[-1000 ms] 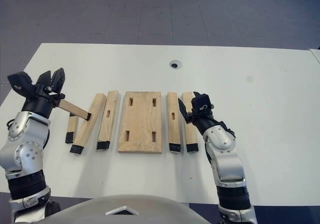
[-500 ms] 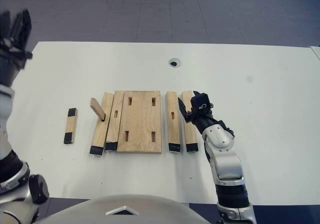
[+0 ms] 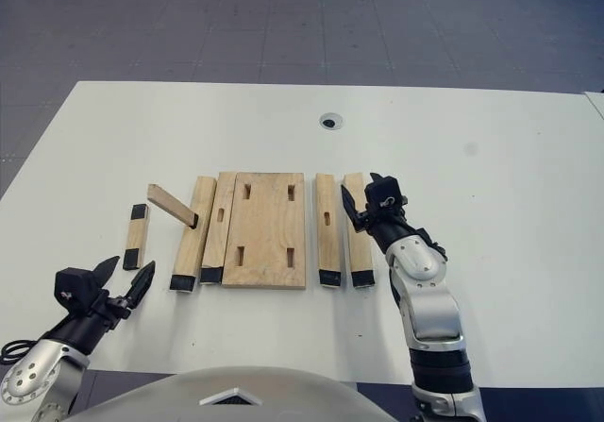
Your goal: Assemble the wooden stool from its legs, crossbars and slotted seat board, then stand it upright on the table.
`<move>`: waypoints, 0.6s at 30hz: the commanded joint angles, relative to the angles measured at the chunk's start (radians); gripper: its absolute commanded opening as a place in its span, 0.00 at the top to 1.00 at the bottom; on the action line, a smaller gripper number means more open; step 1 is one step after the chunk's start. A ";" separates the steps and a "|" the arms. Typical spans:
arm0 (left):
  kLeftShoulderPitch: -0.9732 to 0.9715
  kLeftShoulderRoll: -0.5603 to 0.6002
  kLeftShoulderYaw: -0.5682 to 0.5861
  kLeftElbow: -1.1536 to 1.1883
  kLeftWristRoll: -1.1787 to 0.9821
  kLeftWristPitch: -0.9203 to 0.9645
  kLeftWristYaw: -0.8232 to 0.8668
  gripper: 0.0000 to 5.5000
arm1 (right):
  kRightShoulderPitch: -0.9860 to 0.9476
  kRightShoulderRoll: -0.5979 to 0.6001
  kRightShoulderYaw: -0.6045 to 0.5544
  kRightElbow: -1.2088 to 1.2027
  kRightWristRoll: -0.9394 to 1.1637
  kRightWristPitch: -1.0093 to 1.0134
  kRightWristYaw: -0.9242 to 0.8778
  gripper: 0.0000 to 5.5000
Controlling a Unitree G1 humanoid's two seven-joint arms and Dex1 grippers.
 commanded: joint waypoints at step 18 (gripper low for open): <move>-0.144 0.138 -0.199 0.042 0.257 0.158 0.003 0.35 | -0.060 -0.012 -0.011 0.029 -0.001 0.011 0.014 0.45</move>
